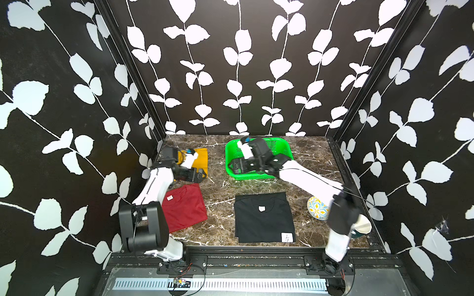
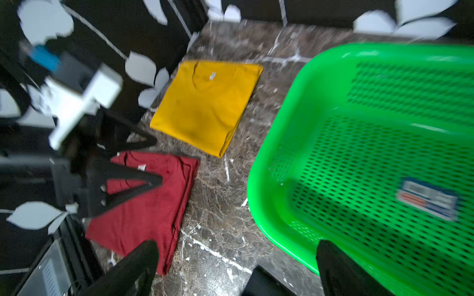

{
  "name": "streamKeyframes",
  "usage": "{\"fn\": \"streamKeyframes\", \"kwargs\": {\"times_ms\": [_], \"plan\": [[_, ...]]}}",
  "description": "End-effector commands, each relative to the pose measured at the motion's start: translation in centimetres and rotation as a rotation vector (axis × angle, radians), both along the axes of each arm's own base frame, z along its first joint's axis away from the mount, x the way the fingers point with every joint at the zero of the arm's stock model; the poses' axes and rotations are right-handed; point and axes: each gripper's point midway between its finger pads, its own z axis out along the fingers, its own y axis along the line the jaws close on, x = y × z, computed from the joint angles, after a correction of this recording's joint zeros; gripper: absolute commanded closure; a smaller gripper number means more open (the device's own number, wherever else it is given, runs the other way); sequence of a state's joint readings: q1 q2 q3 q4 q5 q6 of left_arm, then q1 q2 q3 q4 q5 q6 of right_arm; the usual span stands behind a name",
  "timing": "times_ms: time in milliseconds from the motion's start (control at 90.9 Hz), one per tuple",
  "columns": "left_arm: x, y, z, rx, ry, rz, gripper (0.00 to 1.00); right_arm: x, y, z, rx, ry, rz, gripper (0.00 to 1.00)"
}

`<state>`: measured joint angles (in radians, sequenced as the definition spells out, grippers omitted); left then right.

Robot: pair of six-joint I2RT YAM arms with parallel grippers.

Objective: Put the folded t-shirts into the basket
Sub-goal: Move the bin to the center of the board, then pick up the T-shirt from the center of the board.

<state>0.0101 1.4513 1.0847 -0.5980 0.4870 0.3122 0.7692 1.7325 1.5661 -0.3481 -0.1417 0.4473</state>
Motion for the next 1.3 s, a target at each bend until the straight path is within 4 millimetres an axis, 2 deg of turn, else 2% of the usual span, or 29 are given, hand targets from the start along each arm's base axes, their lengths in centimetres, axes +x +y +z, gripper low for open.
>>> {"fn": "streamKeyframes", "kwargs": {"times_ms": [0,44,88,198,220,275,385,451,528,693,803,935,1133,1188,1287], "plan": [[-2.9,-5.1,1.1,-0.011,-0.130,-0.255,0.03,-1.4,-6.6,-1.3,-0.131,0.023,-0.208,0.02],[-4.3,-7.0,0.8,-0.007,-0.158,-0.359,0.04,-2.9,-8.3,-2.2,-0.147,0.052,-0.229,0.02],[-6.0,-8.7,0.1,0.013,-0.185,-0.468,0.04,-4.8,-9.6,-4.3,-0.161,0.115,-0.237,0.02],[-9.2,-12.2,-2.7,0.129,-0.280,-0.717,0.03,-8.6,-11.1,-8.3,-0.133,0.267,-0.237,0.04],[-9.5,-12.8,-3.2,0.155,-0.302,-0.755,0.03,-9.4,-11.5,-9.5,-0.145,0.302,-0.238,0.04],[-9.9,-14.0,-4.5,0.218,-0.317,-0.824,0.02,-10.8,-12.8,-11.2,-0.171,0.353,-0.266,0.04],[-9.2,-15.4,-7.2,0.291,-0.213,-0.881,0.03,-12.3,-16.8,-13.1,-0.258,0.387,-0.398,0.03],[-8.1,-15.8,-8.4,0.330,-0.139,-0.871,0.05,-12.8,-18.6,-13.1,-0.265,0.378,-0.469,0.02],[-7.4,-16.1,-9.5,0.362,-0.095,-0.877,0.05,-13.0,-19.5,-12.4,-0.225,0.358,-0.519,0.01],[-6.9,-16.4,-9.9,0.382,-0.085,-0.909,0.03,-13.0,-22.1,-11.0,-0.174,0.330,-0.678,0.02],[-7.3,-16.8,-10.7,0.360,-0.021,-0.943,0.04,-12.9,-22.1,-10.9,-0.148,0.351,-0.724,0.01],[-8.3,-17.2,-11.4,0.316,0.078,-0.966,0.11,-12.6,-22.1,-11.4,-0.182,0.397,-0.784,0.01],[-10.3,-17.4,-11.8,0.272,0.154,-1.027,0.26,-11.9,-22.5,-11.9,-0.252,0.437,-0.883,0.01],[-10.3,-17.4,-12.1,0.273,0.175,-1.028,0.38,-11.7,-22.6,-11.9,-0.250,0.452,-0.918,0.01],[-10.3,-17.5,-12.1,0.268,0.221,-1.019,0.66,-11.5,-22.4,-12.2,-0.222,0.486,-0.959,0.01]]}}
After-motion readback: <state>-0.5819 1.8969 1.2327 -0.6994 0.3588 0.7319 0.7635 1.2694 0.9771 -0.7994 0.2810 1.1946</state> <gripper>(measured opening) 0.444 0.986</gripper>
